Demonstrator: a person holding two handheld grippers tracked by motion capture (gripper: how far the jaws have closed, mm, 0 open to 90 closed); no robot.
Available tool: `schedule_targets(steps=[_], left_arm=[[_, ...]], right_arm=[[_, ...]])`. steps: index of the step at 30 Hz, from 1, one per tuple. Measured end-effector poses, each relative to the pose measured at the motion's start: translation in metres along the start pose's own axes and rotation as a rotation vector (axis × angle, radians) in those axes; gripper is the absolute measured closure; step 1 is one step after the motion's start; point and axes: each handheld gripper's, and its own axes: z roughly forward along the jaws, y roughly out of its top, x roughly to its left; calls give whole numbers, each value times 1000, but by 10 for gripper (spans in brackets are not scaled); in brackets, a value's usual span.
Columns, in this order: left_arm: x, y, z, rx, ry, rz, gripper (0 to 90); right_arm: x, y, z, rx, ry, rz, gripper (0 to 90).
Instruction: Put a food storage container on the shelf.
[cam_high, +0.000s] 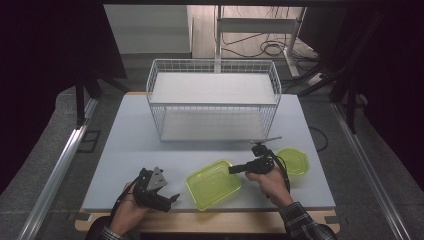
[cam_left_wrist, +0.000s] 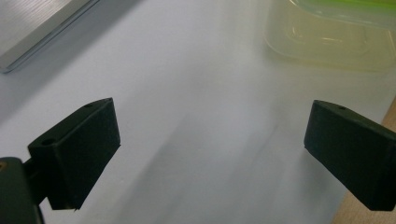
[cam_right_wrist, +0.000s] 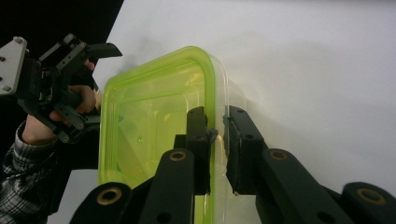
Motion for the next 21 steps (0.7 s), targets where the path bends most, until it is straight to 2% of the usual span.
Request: schedule_targets(steps=[11, 21], left_arm=[[3, -1, 0, 8, 17, -18, 30], [5, -2, 0, 15, 29, -32, 25]], right_arm=[[2, 4, -20, -83, 9, 4, 800], [6, 16, -35, -152, 20, 2, 799]])
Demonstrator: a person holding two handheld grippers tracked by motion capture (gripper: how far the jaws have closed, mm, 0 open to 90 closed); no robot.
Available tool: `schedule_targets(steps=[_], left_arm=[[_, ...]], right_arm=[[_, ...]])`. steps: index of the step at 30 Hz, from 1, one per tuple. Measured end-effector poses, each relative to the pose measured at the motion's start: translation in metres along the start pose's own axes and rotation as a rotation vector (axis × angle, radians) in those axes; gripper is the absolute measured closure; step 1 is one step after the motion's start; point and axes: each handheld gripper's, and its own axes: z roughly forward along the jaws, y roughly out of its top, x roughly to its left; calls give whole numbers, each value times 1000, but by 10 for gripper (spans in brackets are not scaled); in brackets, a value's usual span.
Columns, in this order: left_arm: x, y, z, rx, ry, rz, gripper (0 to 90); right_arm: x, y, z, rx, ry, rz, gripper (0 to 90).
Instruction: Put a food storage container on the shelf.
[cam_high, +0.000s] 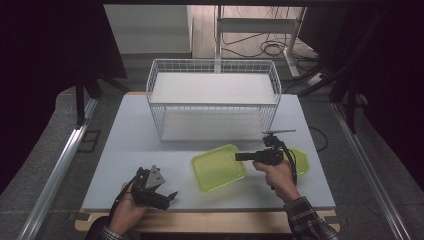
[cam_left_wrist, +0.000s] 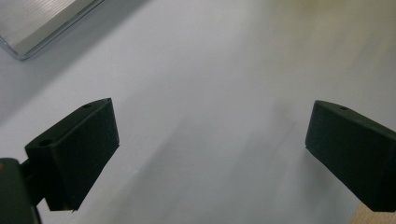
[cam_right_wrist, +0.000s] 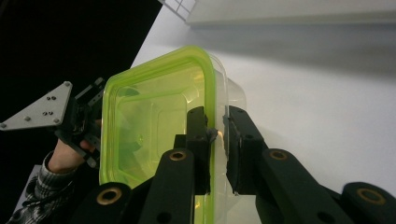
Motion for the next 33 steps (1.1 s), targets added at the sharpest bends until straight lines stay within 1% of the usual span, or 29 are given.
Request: schedule_targets(steps=[3, 5, 8, 11, 16, 22, 29, 33], left_arm=[[1, 0, 0, -1, 4, -6, 24], [1, -1, -1, -1, 7, -10, 22], [2, -1, -1, 0, 10, -17, 20], [3, -1, 0, 0, 11, -22, 18], [3, -1, 0, 3, 11, -22, 16], [2, -1, 0, 8, 8, -20, 16], [2, -1, 1, 14, 6, -17, 16], [2, -2, 1, 15, 6, -18, 16]], right_arm=[[0, 2, -1, -10, 0, -4, 800], [2, 5, -3, -21, 9, -4, 800], [3, 7, -3, -28, 7, -8, 800], [5, 12, -5, -45, 5, -12, 799], [7, 18, -8, -67, 8, -8, 799], [13, 27, -13, -102, 8, -19, 800], [19, 33, -17, -119, 14, -26, 800], [25, 37, -21, -133, 27, -26, 800]])
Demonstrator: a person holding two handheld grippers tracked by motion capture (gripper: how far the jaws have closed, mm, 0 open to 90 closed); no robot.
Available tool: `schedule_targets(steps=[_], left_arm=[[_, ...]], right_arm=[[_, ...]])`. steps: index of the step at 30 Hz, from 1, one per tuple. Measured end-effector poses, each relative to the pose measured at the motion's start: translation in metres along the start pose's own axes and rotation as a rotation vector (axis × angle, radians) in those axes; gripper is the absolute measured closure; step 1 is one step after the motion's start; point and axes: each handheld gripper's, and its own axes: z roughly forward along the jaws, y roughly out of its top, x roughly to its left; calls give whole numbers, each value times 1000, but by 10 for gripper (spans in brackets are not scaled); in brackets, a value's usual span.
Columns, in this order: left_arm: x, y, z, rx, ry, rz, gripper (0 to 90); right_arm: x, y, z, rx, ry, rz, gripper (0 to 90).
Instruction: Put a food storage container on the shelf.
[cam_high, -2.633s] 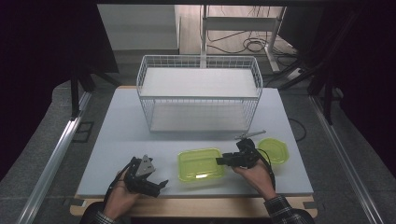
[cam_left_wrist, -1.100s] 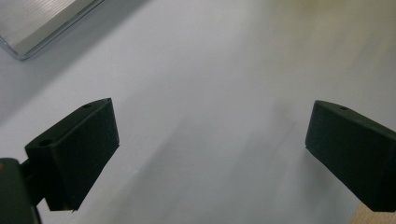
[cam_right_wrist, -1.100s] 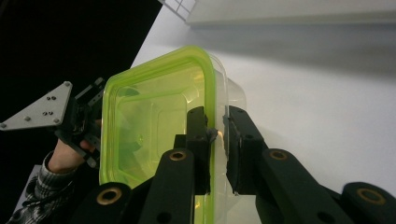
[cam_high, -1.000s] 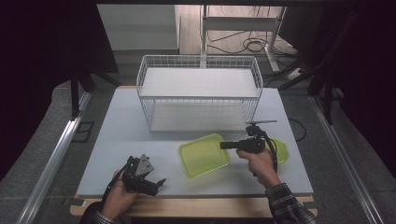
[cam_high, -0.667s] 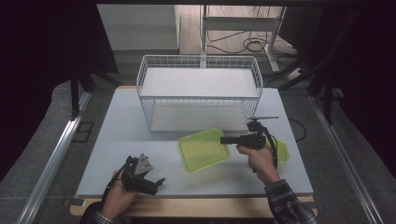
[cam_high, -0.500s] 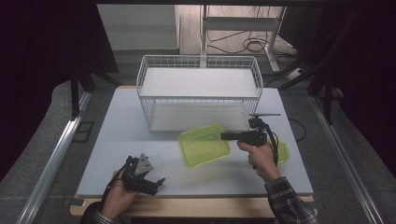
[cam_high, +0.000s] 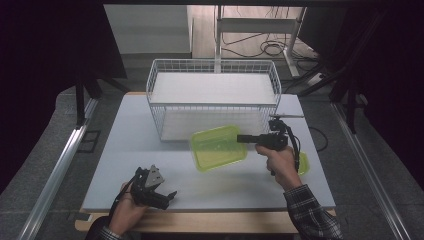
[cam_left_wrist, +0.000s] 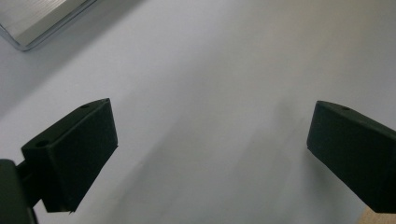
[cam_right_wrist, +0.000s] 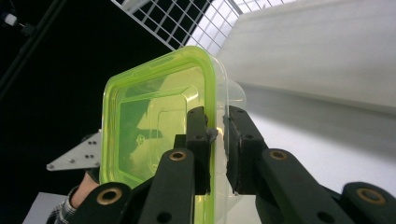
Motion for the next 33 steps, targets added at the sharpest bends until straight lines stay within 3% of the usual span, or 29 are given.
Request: schedule_targets(steps=[14, 33], left_arm=[[1, 0, -1, -10, -7, -12, 12], [2, 0, -1, -10, -13, -11, 8]], right_arm=[[27, 28, -10, -37, 8, -32, 800], [48, 66, -19, -104, -2, -48, 800]])
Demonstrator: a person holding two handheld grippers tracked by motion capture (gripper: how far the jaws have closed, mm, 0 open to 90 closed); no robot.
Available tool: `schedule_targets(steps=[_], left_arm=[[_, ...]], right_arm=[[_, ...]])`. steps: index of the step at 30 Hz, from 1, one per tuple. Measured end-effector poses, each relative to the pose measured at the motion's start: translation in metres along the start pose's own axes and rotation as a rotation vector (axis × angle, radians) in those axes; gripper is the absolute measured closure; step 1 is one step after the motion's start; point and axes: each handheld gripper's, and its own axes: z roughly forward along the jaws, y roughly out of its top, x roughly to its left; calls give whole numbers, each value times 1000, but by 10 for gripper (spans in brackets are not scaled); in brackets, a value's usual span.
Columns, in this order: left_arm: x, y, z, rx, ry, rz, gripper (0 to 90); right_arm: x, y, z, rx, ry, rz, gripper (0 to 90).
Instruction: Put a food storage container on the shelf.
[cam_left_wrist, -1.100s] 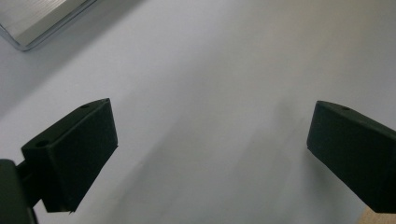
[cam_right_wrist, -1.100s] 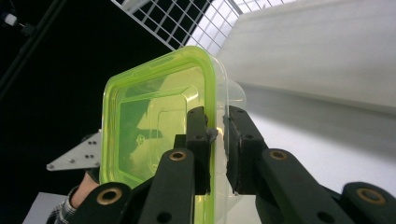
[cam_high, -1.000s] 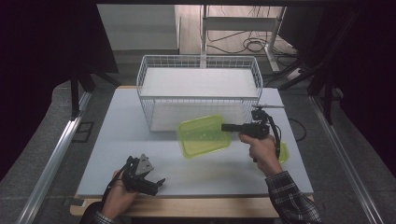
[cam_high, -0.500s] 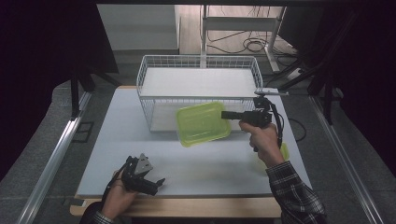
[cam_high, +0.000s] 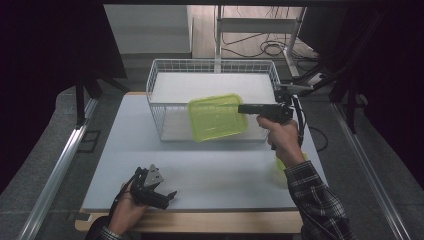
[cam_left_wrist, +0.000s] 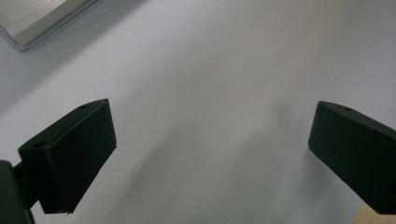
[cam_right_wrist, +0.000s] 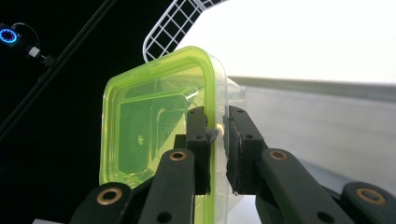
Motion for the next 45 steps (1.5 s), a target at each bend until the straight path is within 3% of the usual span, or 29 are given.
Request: schedule_targets(steps=[23, 36, 45], left_arm=[[0, 0, 1, 7, -4, 1, 8], [0, -1, 0, 6, -4, -5, 8], [0, -1, 0, 11, -6, -1, 8]], right_arm=[[3, 46, 6, -91, -91, -6, 801], [0, 67, 21, -132, -170, -12, 800], [-4, 72, 32, -150, -205, -5, 800]])
